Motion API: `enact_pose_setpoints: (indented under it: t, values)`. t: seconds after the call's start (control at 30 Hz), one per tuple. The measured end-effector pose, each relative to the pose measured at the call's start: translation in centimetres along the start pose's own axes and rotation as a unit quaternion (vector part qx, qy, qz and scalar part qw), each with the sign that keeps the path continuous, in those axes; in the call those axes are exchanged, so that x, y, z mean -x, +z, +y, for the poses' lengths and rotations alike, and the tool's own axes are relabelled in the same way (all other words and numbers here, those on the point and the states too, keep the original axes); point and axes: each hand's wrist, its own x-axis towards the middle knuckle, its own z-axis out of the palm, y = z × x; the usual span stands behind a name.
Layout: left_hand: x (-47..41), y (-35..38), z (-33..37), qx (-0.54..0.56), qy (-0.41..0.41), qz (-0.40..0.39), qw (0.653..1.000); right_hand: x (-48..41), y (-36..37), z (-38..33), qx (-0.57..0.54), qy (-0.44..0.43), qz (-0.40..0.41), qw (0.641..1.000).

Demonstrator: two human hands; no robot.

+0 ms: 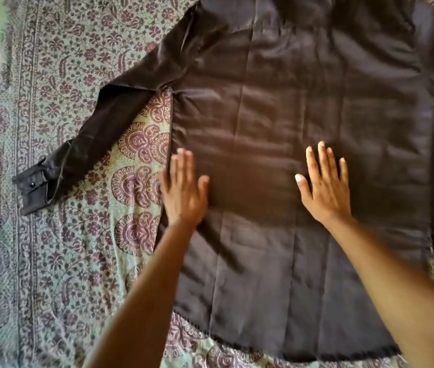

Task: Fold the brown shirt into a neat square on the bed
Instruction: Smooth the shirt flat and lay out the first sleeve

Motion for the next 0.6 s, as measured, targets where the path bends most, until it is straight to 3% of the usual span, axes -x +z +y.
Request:
enact_pose_setpoints:
  t: [0.1,0.17,0.23,0.37,0.47,0.53,0.6]
  values:
    - [6.6,1.7,6.1,0.023,0.177,-0.06,0.982,5.0,0.7,0.1,0.0,-0.026,0.01,1.0]
    - [9.7,2.5,6.8,0.016,0.213,-0.112,0.97,8.6,1.5,0.8,0.007,-0.023,0.008,1.0]
    - [9.9,2.9,3.9,-0.001,0.183,-0.099,0.978,10.8,2.0,1.9,0.017,-0.009,0.004,1.0]
    - [9.2,1.4,-5.9,-0.028,-0.02,-0.076,0.997,11.2,2.1,2.9,0.018,-0.021,0.001,1.0]
    - [9.9,0.7,-9.9,-0.021,-0.113,-0.059,0.992,11.0,2.1,2.6,0.007,-0.018,0.006,1.0]
    - [11.1,0.7,-8.6,-0.015,-0.131,-0.032,0.991,11.9,2.2,2.9,-0.002,-0.006,0.004,1.0]
    - [12.7,1.1,-4.9,-0.01,-0.082,-0.025,0.996,13.6,2.4,3.5,-0.004,0.002,0.006,1.0]
